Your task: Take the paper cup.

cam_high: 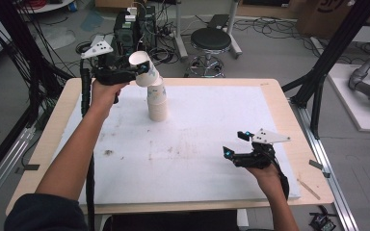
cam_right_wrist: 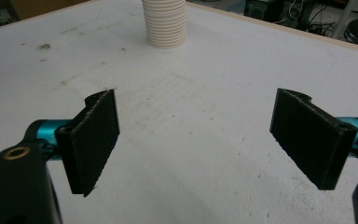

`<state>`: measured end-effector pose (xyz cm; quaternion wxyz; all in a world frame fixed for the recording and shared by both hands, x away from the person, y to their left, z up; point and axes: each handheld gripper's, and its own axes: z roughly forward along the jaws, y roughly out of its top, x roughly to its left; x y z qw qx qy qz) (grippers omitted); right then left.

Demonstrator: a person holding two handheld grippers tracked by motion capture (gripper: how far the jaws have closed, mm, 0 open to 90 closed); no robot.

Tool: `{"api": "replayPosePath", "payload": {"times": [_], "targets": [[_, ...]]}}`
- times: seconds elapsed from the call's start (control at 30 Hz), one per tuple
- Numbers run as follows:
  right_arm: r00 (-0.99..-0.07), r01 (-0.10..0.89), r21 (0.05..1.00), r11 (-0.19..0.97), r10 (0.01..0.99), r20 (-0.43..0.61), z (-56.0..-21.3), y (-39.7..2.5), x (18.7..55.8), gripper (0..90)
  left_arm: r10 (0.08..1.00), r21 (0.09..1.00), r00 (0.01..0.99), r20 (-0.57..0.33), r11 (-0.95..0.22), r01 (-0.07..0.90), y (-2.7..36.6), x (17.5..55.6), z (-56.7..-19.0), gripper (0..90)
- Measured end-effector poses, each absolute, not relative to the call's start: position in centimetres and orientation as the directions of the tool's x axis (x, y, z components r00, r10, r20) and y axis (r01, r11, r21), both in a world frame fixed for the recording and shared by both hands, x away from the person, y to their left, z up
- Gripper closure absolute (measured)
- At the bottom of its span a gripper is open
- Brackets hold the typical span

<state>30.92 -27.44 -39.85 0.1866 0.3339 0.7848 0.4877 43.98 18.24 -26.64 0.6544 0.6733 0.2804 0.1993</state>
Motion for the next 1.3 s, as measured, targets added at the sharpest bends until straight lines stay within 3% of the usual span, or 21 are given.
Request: {"api": "replayPosePath", "payload": {"times": [0.3,0.67,1.3], "targets": [[-0.727,0.336,0.887,0.318,0.686,0.03,-40.0,-26.9,31.1,15.8,0.591,0.996,0.803,-0.07,-0.003,0.089,18.4,41.0,-27.2,34.6],[-0.791,0.312,0.887,0.34,0.61,0.045,-39.6,-25.1,31.7,15.8,0.523,0.993,0.849,-0.073,-0.037,0.109,17.6,37.5,-30.7,34.6],[-0.852,0.279,0.887,0.367,0.52,0.053,-39.6,-21.6,32.8,15.8,0.444,0.985,0.892,-0.091,-0.089,0.145,14.7,35.7,-35.2,34.4]]}}
